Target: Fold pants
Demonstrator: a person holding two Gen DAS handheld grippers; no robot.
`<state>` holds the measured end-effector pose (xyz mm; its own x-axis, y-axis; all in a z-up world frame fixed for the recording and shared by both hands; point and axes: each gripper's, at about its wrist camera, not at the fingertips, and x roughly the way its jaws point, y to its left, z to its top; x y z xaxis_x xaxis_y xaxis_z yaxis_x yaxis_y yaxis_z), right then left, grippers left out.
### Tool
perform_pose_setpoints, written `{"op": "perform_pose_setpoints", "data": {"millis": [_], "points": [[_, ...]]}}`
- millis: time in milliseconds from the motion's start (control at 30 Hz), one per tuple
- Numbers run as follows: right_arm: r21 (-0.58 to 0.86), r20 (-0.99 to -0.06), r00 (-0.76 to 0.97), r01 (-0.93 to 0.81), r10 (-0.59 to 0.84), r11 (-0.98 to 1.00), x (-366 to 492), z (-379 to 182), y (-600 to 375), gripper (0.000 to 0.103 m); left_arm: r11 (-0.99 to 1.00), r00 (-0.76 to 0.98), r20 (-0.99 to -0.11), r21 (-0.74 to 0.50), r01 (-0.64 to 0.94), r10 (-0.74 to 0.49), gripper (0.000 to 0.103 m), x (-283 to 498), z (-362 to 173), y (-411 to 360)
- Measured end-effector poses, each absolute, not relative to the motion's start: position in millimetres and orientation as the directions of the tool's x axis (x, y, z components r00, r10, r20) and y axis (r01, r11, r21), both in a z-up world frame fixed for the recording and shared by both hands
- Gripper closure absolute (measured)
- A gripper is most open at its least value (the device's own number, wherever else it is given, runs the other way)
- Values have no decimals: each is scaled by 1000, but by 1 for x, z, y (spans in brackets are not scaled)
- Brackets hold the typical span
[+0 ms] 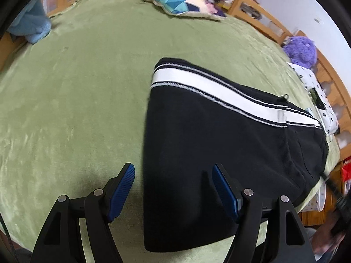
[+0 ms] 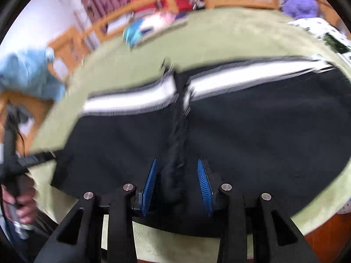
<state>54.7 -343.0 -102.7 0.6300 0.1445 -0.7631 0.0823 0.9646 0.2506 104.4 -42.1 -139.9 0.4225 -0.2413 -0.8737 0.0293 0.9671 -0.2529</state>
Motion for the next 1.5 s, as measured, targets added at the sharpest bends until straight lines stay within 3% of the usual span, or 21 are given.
{"op": "perform_pose_setpoints", "data": {"millis": [67, 133, 267, 400, 867, 1167, 1300, 1467, 1500], "points": [[247, -733, 673, 134, 95, 960, 50, -83, -373, 60, 970, 460, -856, -238, 52, -235, 32, 100, -132, -45], [208, -709, 706, 206, 3, 956, 44, -69, -404, 45, 980, 496, -846, -189, 64, -195, 32, 97, -125, -48], [24, -740, 642, 324, -201, 946, 49, -67, -452, 45, 991, 470, -873, -120, 54, -132, 32, 100, -122, -54], [-11, -765, 588, 395, -262, 919, 47, -80, -494, 45, 988, 447, -884, -151, 11, -140, 32, 110, -131, -50], [35, -821, 518, 467, -241, 883, 66, -138, -566, 45, 984, 411, -897, -175, 11, -164, 32, 144, -154, -61], [226, -797, 594, 459, -108, 859, 90, -158, -591, 24, 972, 371, -901, -235, 22, -226, 32, 167, -169, -51], [235, -790, 605, 448, -99, 863, 103, -168, -591, 18, 946, 344, -888, -324, -1, -304, 32, 179, -185, -39], [216, -769, 624, 456, -138, 863, 103, -175, -584, 21, 941, 341, -881, -337, 32, -327, 32, 186, -188, -40], [216, -771, 621, 465, -142, 858, 102, -174, -584, 29, 943, 344, -882, -330, 39, -323, 32, 188, -188, -43]]}}
